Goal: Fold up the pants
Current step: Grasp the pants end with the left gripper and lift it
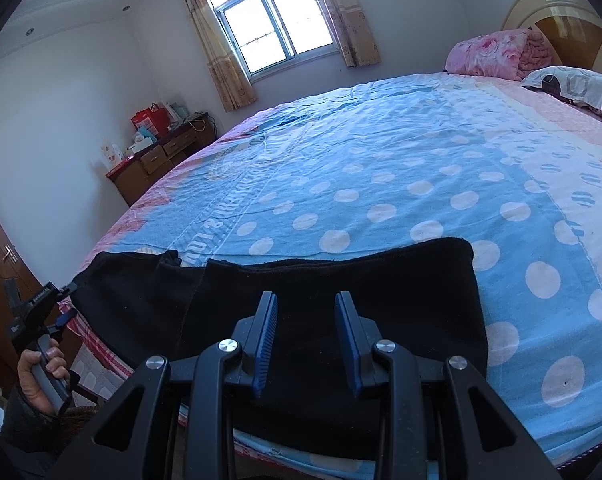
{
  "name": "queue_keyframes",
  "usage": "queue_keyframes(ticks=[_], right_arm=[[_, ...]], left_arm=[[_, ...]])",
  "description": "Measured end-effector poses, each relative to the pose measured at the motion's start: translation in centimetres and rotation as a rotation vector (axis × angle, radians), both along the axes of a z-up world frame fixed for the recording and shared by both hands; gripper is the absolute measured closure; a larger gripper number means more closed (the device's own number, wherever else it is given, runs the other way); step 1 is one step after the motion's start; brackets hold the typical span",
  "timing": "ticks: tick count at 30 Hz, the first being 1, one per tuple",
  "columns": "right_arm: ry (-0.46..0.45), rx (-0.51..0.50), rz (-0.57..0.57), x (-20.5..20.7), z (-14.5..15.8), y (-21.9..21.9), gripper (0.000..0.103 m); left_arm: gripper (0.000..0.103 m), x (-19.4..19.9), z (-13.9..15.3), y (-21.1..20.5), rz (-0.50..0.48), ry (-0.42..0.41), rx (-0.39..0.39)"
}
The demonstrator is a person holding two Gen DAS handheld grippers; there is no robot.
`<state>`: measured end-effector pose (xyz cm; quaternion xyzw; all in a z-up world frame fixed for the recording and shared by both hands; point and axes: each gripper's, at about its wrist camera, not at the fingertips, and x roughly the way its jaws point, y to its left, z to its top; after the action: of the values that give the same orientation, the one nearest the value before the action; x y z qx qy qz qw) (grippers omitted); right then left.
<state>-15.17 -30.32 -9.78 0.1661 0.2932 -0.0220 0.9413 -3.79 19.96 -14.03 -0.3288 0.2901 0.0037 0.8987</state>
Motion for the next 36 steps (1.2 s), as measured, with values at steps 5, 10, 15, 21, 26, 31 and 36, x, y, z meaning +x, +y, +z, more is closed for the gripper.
queue_keyframes(ticks=[5,10,15,21,26,31,36], right_arm=[[-0.009,0.017,-0.004,-0.2,0.0,-0.5,0.071],[-0.002,0.025,-0.006,-0.2,-0.2,-0.6,0.071],[0.008,0.022,0.006,0.1,-0.5,-0.3,0.071],[0.008,0.019,0.008,0.1,-0.5,-0.2,0.071],[0.018,0.014,0.005,0.2,-0.6,-0.1,0.071],[0.024,0.005,0.000,0.3,-0.8,0.0,0.071],[0.029,0.019,-0.033,0.2,-0.9,-0.8,0.071]], left_arm=[[0.039,0.1,1.0,-0.7,-0.045,-0.041,-0.004],[0.039,0.1,1.8,-1.1,-0.072,-0.063,0.008],[0.039,1.8,0.7,-0.5,-0.111,-0.018,-0.086],[0.039,3.3,0.5,-0.2,-0.118,-0.022,-0.141],[0.043,4.5,0.5,0.5,-0.089,-0.057,-0.201],[0.087,4.7,-0.4,0.5,-0.101,-0.044,-0.110],[0.089,4.5,1.1,0.3,-0.129,-0.060,-0.070]])
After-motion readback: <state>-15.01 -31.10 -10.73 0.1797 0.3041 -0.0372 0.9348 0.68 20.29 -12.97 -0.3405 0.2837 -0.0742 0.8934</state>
